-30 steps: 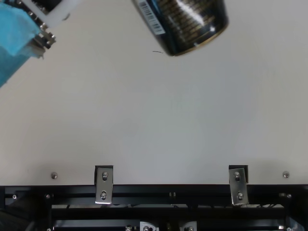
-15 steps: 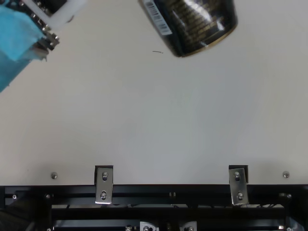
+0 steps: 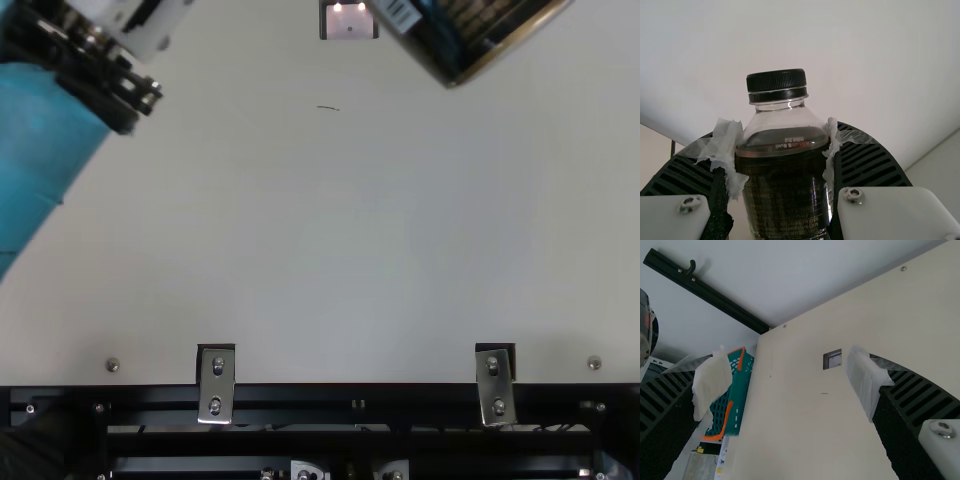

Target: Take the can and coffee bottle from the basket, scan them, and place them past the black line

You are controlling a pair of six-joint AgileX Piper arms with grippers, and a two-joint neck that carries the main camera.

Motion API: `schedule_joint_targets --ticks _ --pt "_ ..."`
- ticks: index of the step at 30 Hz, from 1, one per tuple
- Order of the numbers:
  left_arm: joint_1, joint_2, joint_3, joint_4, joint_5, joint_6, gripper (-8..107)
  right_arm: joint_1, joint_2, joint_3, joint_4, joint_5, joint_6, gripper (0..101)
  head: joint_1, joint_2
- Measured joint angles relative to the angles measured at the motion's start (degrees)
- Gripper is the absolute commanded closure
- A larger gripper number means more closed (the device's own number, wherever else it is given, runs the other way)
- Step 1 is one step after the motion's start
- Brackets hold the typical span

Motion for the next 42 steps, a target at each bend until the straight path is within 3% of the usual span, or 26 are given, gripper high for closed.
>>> schedule_joint_targets --ticks 11,20,29,37,42 --pt "-0.66 -0.11 0.0 2.06 -1.03 -2.44 89 0.0 0.0 0.0 0.0 0.0 0.0 0 0.29 0.0" --pt "-5.5 -0.44 0.46 4.75 -1.35 -7.14 89 0.0 0.0 0.0 0.0 0.0 0.0 0 0.0 0.0" --pt "-12.01 1.01 -2.23 4.68 -5.98 -10.75 89 0.0 0.0 0.0 0.0 0.0 0.0 0 0.0 0.0" --pt "-15.35 2.49 -3.41 4.78 -11.57 -14.44 89 0.0 0.0 0.0 0.0 0.0 0.0 0 0.0 0.0" --pt "-16.21 2.62 -3.39 5.37 -12.35 -15.59 89 0.0 0.0 0.0 0.0 0.0 0.0 0 0.0 0.0"
